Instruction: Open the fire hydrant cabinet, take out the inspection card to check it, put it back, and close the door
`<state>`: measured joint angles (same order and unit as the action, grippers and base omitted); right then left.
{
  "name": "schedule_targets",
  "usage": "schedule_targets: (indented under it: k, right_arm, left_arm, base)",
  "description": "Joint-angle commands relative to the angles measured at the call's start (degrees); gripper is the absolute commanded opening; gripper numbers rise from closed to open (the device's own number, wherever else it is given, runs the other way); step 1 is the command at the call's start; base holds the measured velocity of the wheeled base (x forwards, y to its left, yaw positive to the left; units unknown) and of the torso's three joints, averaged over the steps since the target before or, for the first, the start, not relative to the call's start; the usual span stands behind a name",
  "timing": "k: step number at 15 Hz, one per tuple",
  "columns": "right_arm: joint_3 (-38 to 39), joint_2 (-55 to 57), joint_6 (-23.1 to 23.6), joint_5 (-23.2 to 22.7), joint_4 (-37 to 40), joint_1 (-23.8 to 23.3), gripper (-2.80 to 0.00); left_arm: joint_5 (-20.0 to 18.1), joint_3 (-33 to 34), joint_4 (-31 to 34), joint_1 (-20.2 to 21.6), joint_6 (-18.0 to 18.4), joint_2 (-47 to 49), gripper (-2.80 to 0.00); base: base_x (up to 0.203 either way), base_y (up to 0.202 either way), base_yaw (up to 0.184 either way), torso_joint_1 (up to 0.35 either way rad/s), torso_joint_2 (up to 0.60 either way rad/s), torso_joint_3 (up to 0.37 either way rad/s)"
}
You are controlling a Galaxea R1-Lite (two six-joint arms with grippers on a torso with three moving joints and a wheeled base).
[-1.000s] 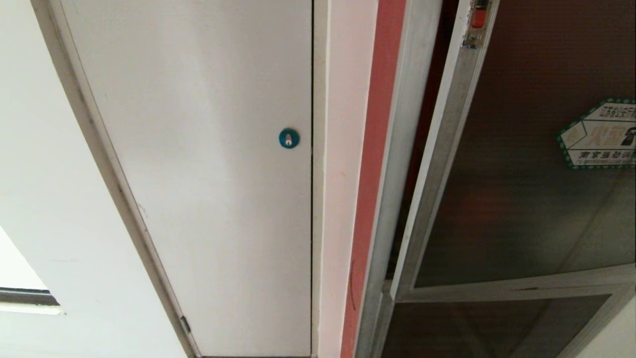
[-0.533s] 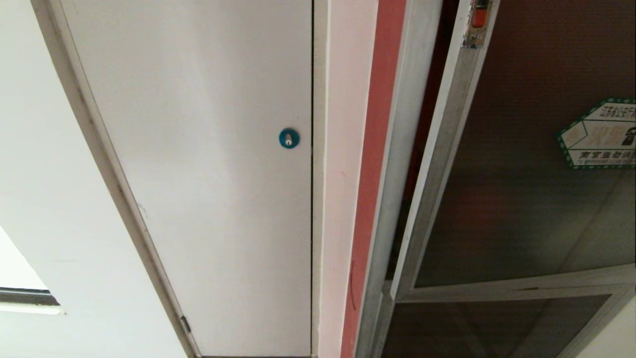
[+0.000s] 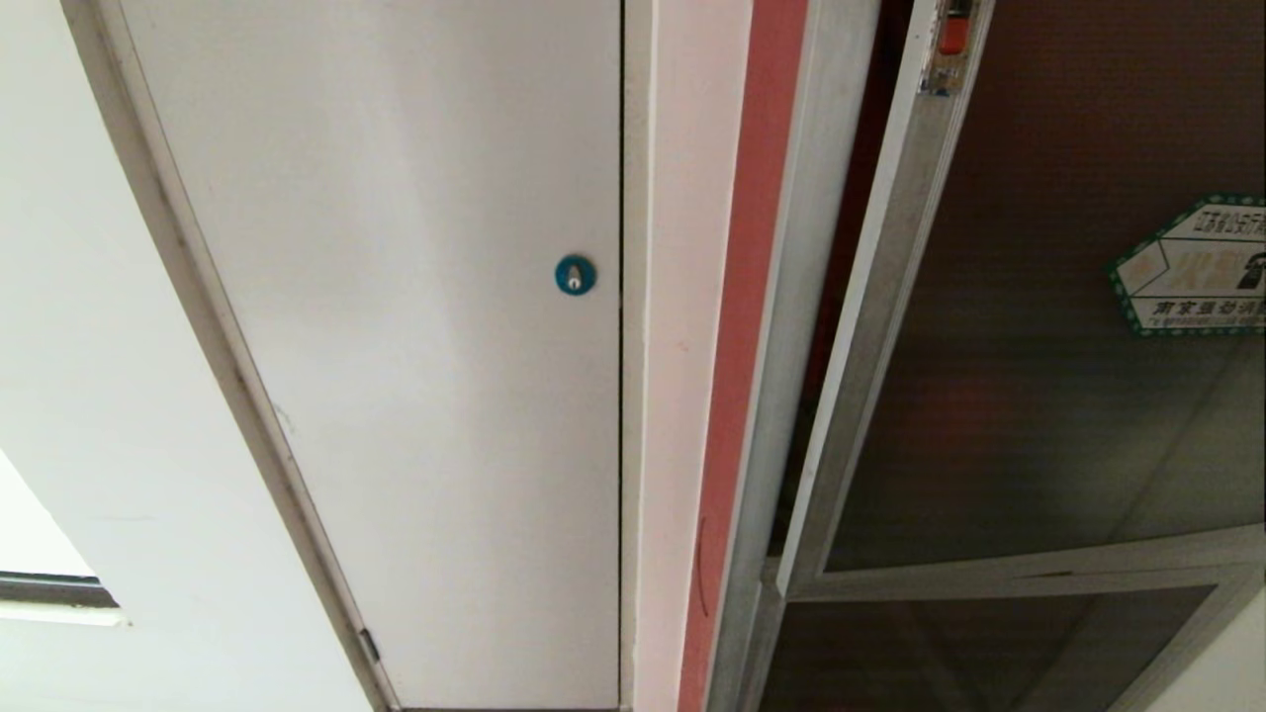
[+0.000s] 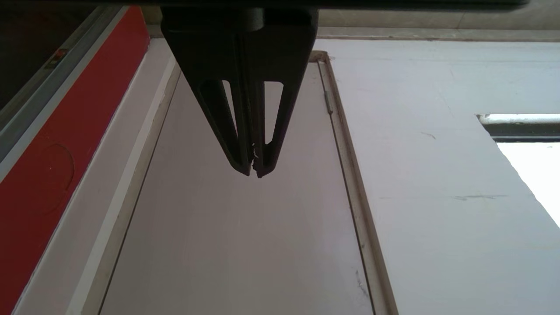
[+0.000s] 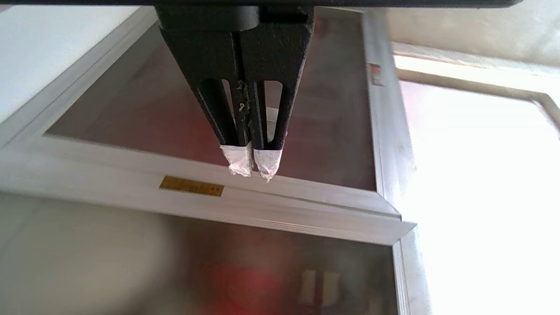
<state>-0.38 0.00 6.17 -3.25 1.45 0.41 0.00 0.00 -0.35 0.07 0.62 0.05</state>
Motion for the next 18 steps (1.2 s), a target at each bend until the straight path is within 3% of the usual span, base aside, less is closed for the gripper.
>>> schedule_targets:
  k: [1, 16, 18]
  right_arm:
    - [-0.2, 0.1, -2.2, 0.1, 0.4, 0.0, -2.8]
    - [0.0, 0.1, -3.5, 0.8, -0.5, 0.0, -2.8]
    - [0.1, 0.1, -3.5, 0.8, -0.5, 0.0, -2.8]
  left_arm:
    - [0.0, 0.1, -0.1, 0.0, 0.0, 0.0, -2.8]
    - [0.1, -0.2, -0.8, 0.0, -0.5, 0.0, -2.8]
    - [-0.2, -4.0, -1.0, 0.1, -0.9, 0.5, -2.8]
  base:
    - [0.0, 0.0, 0.0, 0.0, 0.0, 0.0]
    - [0.0, 0.0, 0.0, 0.0, 0.0, 0.0]
    - [0.0, 0.0, 0.0, 0.0, 0.0, 0.0]
